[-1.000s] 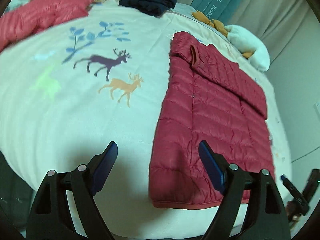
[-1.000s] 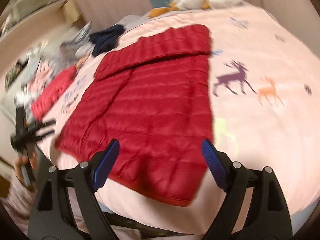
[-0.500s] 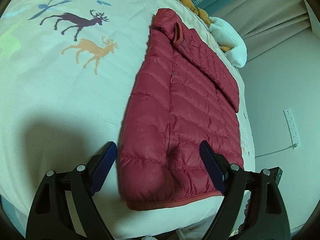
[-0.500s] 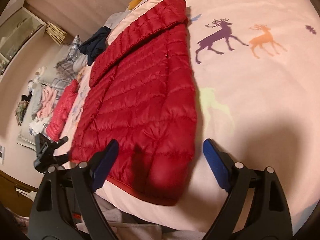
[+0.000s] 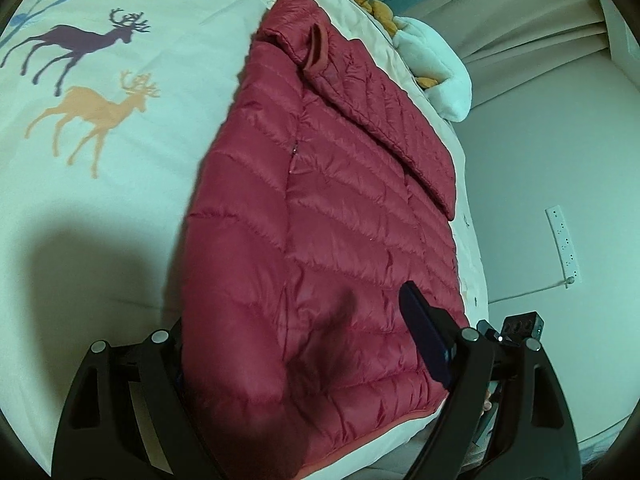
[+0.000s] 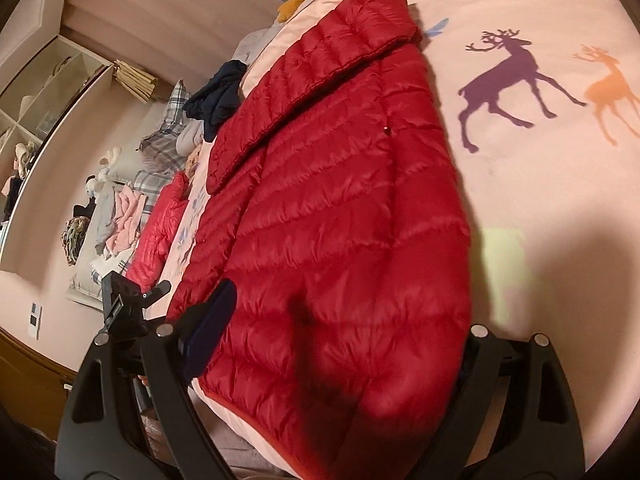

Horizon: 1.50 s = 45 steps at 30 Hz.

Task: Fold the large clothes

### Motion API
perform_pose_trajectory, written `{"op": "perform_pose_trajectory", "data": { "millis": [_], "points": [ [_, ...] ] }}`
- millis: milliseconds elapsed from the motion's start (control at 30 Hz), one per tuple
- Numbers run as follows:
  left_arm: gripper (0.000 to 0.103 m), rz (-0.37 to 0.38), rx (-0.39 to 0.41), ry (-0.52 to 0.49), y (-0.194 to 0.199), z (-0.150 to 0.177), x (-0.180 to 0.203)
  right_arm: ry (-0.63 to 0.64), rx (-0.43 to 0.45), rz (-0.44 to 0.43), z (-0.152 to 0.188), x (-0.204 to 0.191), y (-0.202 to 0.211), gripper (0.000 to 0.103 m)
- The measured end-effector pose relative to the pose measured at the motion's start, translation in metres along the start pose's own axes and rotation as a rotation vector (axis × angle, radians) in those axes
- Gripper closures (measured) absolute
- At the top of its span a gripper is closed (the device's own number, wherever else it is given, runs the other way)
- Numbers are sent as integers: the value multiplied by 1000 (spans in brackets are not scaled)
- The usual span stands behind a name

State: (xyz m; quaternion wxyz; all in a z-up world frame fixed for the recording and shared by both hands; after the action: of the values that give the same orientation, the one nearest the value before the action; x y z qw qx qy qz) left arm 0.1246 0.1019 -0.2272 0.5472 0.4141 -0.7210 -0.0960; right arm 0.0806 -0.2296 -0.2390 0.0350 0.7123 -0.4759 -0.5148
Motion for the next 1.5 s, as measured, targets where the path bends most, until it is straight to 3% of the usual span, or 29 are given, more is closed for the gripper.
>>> {"op": "perform_pose_trajectory", "data": {
  "millis": [400,633,967,1067,1333,1500],
  "points": [
    [18,61,-37,-10,3,17,10,-4,-51,-26,20,2,16,17],
    [21,46,-44,-9,15,27,5,12,-78,-21,39,-1,26,17],
    [21,65,-35,-21,-2,22,16,29,-81,-31,34,-14,4,16],
    [21,46,-28,-33,-4,21,18,32,-75,-21,33,-13,5,21],
    [54,-70,-6,-52,3,20,5,29,-50,24,33,-3,8,44],
    [65,-163,9,-106,4,20,5,37,-38,73,33,1,8,58]
  ]
}}
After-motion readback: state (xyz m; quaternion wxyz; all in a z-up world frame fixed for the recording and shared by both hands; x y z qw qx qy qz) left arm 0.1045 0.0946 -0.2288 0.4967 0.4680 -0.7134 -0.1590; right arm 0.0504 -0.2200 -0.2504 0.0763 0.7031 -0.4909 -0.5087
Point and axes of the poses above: each gripper's, at about its wrist camera, not at the fingertips, and y roughly against the way its jaws point, x to its right, z to its underside, the point moved 9 cm from there along -y, roughly the way its jaws point, and after that the axes turned 5 degrees about x, right-handed, at the moved point
